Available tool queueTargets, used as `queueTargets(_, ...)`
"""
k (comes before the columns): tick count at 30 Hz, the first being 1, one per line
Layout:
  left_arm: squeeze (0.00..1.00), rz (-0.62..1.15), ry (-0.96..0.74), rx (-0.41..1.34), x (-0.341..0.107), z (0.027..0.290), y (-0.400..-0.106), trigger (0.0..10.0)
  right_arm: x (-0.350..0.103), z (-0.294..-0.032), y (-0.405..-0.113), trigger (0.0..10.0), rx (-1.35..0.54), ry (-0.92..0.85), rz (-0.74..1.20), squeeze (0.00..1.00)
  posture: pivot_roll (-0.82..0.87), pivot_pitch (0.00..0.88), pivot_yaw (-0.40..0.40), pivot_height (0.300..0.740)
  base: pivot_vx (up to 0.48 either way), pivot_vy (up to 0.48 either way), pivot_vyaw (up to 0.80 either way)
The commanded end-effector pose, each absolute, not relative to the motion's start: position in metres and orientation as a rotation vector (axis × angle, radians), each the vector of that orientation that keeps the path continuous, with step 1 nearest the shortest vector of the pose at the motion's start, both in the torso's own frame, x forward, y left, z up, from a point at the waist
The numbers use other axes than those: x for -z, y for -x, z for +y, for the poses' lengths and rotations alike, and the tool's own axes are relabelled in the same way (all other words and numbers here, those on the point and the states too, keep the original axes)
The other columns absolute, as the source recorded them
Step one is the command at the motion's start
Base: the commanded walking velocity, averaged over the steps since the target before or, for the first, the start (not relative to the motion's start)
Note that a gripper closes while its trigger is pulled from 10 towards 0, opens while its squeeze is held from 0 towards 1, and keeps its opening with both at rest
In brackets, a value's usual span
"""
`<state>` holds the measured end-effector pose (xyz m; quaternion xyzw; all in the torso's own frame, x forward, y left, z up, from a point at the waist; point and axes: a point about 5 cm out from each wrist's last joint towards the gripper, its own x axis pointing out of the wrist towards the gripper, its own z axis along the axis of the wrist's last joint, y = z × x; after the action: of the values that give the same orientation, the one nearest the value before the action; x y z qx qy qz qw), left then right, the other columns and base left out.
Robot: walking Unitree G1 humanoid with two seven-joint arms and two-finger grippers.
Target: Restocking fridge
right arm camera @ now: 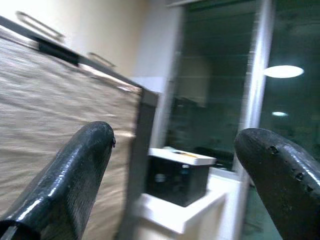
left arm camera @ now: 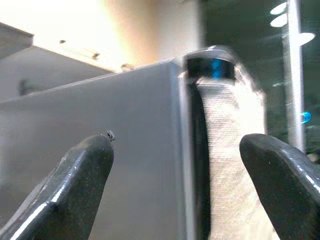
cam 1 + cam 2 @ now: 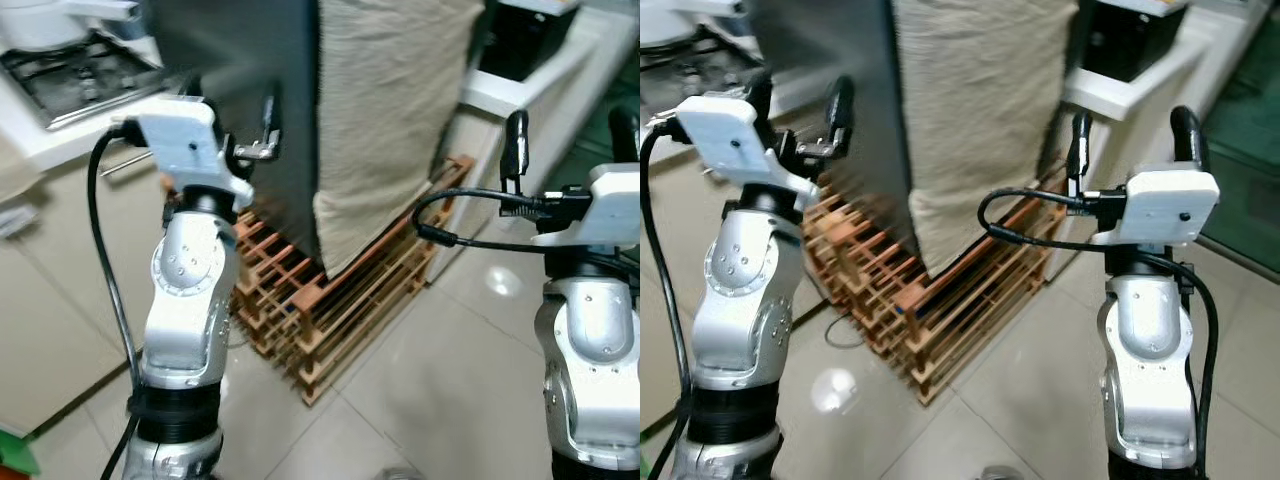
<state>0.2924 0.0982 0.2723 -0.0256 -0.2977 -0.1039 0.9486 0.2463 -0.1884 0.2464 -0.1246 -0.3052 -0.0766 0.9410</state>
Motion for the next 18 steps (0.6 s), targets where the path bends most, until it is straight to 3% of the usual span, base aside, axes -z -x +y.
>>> queueTargets(1,0.0,-0.595,0.042,0.174,-0.27,0.108,-0.295,10.0,-0.251,-0.182,-0.247,10.0,0.136,0.245,-0.639,0.53,-0.19,0.023,0.044,0.74,0.48,0.0,0.0)
queueTargets(5,0.0,-0.579,0.068,0.091,-0.266,0.117,-0.296,10.0,-0.25,-0.182,-0.248,10.0,0.133,0.242,-0.624,0.53,-0.19,0.024,0.042,0.74,0.469,0.0,0.0)
queueTargets(12,0.0,-0.566,0.069,0.069,-0.263,0.118,-0.297,10.0,-0.248,-0.181,-0.251,10.0,0.11,0.238,-0.609,0.53,-0.19,0.027,0.029,0.74,0.0,0.0,0.0)
queueTargets(18,0.0,-0.467,0.09,0.21,-0.254,0.113,-0.298,10.0,-0.242,-0.185,-0.254,10.0,0.118,0.199,-0.553,0.53,-0.18,0.038,0.024,0.74,0.0,0.0,0.0)
